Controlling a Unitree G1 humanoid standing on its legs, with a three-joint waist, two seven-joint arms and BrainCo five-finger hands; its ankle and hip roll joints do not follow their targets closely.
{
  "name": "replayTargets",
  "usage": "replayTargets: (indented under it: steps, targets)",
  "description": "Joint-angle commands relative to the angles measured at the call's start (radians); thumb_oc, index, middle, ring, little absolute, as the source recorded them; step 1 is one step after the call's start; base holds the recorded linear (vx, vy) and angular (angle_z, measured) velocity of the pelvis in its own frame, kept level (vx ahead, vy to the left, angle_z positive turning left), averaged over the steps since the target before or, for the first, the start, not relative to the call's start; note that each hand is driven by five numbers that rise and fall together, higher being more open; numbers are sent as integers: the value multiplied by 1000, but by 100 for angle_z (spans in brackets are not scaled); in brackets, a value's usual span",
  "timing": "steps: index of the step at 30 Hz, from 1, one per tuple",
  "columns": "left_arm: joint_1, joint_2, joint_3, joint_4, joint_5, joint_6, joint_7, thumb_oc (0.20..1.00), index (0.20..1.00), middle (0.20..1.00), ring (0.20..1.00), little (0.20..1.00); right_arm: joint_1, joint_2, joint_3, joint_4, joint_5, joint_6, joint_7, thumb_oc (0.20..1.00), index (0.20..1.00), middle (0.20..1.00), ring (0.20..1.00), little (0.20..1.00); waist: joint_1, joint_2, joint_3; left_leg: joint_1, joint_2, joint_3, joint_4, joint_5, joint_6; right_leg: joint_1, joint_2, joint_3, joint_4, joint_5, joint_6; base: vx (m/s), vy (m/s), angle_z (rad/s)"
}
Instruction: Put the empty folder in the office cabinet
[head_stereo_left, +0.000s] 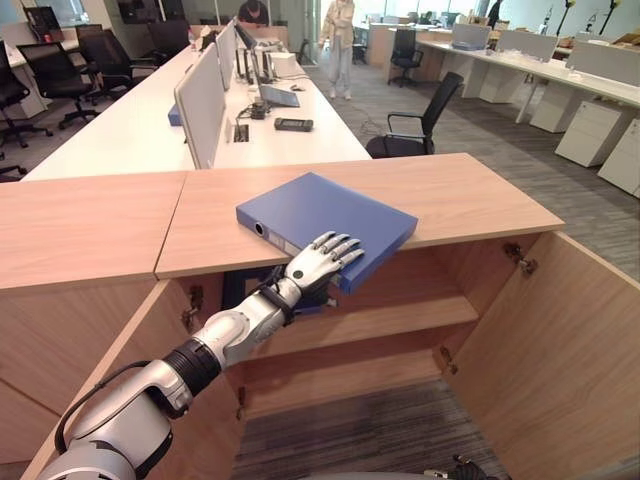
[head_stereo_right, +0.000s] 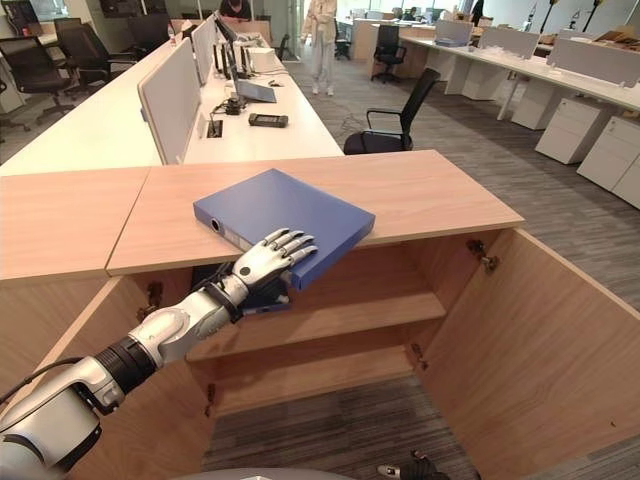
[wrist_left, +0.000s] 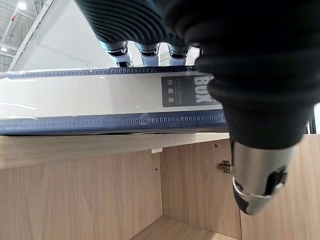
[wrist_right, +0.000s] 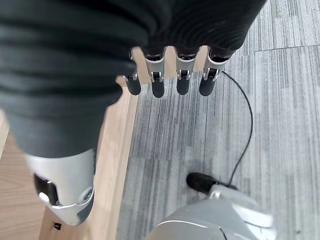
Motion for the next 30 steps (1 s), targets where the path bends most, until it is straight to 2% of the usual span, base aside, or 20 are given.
replayTargets:
  steps: [1,8,9,10,11,12,16,18,23,30]
  targets:
    - [-110,-6,67,75,10,26,39,1000,1000,1000,1000,1000,-33,-36,17,29,-20,-3,-12,1000,1000,1000,1000,1000,-12,-26,37,54,-37,-35,11,-98,32,108,44,-36,7,-117,32,0,0,0]
    - [-124,-6,84,163,28,73,70,1000,1000,1000,1000,1000,-30,-36,23,21,-24,-5,-11,1000,1000,1000,1000,1000,-16,-25,38,63,-36,-33,11,-109,31,115,48,-32,7,-125,34,12,0,-1]
    - [-131,-16,71,218,35,85,69,812,812,812,812,812,-32,-38,29,13,-26,-6,-10,1000,1000,1000,1000,1000,-19,-25,40,65,-34,-32,11,-110,30,116,49,-28,7,-125,34,39,-1,-7]
    - [-133,-18,70,223,35,85,71,727,727,727,727,727,-32,-39,29,13,-25,-6,-10,1000,1000,1000,1000,1000,-19,-25,40,65,-34,-31,11,-110,30,116,49,-28,7,-125,34,8,-11,-10]
    - [-134,-24,60,275,38,95,65,576,576,576,576,576,-32,-40,35,7,-24,-7,-9,1000,1000,1000,1000,1000,-23,-25,41,66,-33,-28,11,-111,30,115,49,-26,7,-125,34,16,-10,-10]
    - [-128,-35,55,336,33,103,64,200,200,200,200,200,-29,-42,41,-2,-23,-8,-7,1000,1000,1000,1000,1000,-26,-25,42,68,-32,-22,11,-112,30,115,50,-23,7,-125,34,21,-10,-9]
    - [-115,-45,56,407,26,110,61,200,200,200,200,200,-19,-46,41,-11,-24,-9,-8,1000,1000,1000,1000,1000,-31,-25,44,73,-32,-17,11,-113,29,117,50,-19,7,-126,34,18,-2,-8]
    - [-113,-69,36,568,30,128,62,200,200,200,200,200,-8,-52,41,-19,-20,-14,-8,1000,1000,1000,1000,1000,-40,-24,48,76,-31,-9,11,-115,27,115,51,-13,7,-126,36,18,-5,-1]
    - [-115,-59,39,728,23,153,64,200,200,200,200,200,-4,-58,44,-31,-2,-27,-9,1000,1000,1000,1000,1000,-52,-24,61,73,-27,8,11,-112,22,105,53,-2,7,-119,39,7,-10,-8]
    - [-101,-56,112,767,-37,177,100,200,200,200,200,200,9,-48,46,-33,14,-32,-11,1000,1000,1000,1000,1000,-48,-28,69,74,-25,15,11,-109,17,108,54,-1,7,-120,38,1,-23,-16]
